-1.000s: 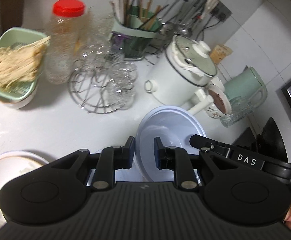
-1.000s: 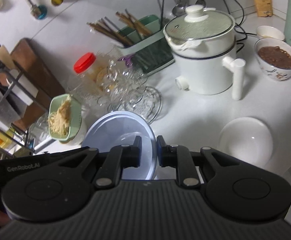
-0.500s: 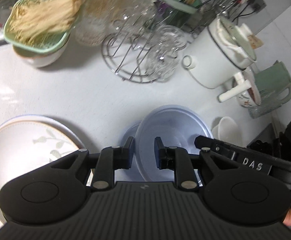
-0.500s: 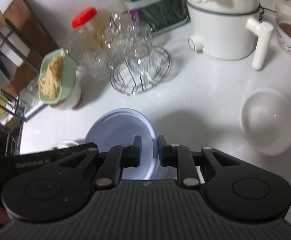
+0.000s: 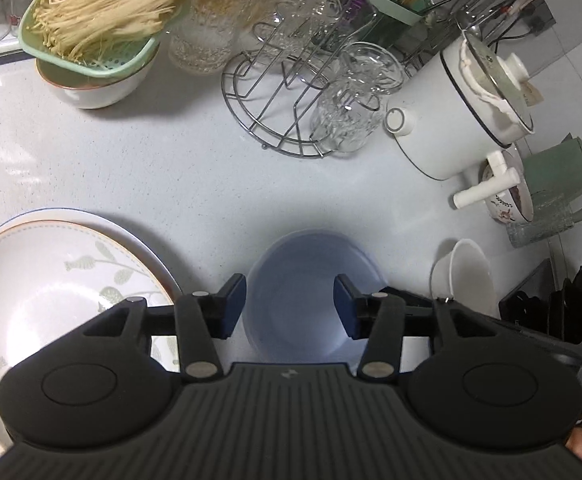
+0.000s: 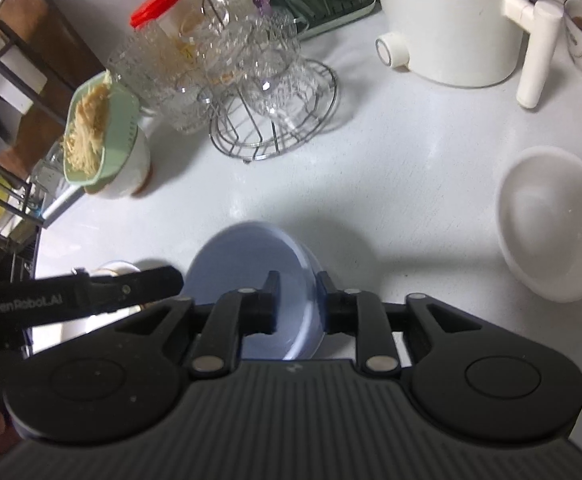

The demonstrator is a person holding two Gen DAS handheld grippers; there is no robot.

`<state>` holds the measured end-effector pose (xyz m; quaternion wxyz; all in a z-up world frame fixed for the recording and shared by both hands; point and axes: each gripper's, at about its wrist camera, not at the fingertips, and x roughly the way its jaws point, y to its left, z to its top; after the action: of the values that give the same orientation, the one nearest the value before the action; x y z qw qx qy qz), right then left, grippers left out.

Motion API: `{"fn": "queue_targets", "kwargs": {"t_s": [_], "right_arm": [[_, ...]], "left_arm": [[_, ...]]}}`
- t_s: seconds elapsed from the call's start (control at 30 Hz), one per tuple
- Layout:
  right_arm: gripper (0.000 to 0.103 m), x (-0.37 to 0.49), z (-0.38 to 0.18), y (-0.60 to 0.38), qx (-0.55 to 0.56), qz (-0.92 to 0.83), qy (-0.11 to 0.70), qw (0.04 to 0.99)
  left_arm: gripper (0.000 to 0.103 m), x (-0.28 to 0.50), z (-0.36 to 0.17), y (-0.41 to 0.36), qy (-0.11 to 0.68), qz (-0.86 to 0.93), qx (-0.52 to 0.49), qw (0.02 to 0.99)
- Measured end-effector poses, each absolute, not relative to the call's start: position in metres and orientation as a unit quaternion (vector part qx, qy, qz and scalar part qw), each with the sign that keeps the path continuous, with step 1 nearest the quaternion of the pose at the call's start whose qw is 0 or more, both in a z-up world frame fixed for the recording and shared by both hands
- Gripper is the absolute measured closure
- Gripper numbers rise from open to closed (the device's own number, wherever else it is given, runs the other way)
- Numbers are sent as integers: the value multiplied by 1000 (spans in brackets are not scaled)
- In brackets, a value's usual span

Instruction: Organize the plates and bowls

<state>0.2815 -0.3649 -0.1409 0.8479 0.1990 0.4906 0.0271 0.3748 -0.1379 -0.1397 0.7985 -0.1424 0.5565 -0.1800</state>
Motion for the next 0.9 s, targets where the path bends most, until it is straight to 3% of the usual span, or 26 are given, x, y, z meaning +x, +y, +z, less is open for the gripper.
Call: {"fn": "queue_targets", "kwargs": {"t_s": [0.9], "right_arm": [[72,230,-52,-356,192,-11,377,906]], "left_arm": [[49,339,-48,-127,453,-257,-101,848]]}}
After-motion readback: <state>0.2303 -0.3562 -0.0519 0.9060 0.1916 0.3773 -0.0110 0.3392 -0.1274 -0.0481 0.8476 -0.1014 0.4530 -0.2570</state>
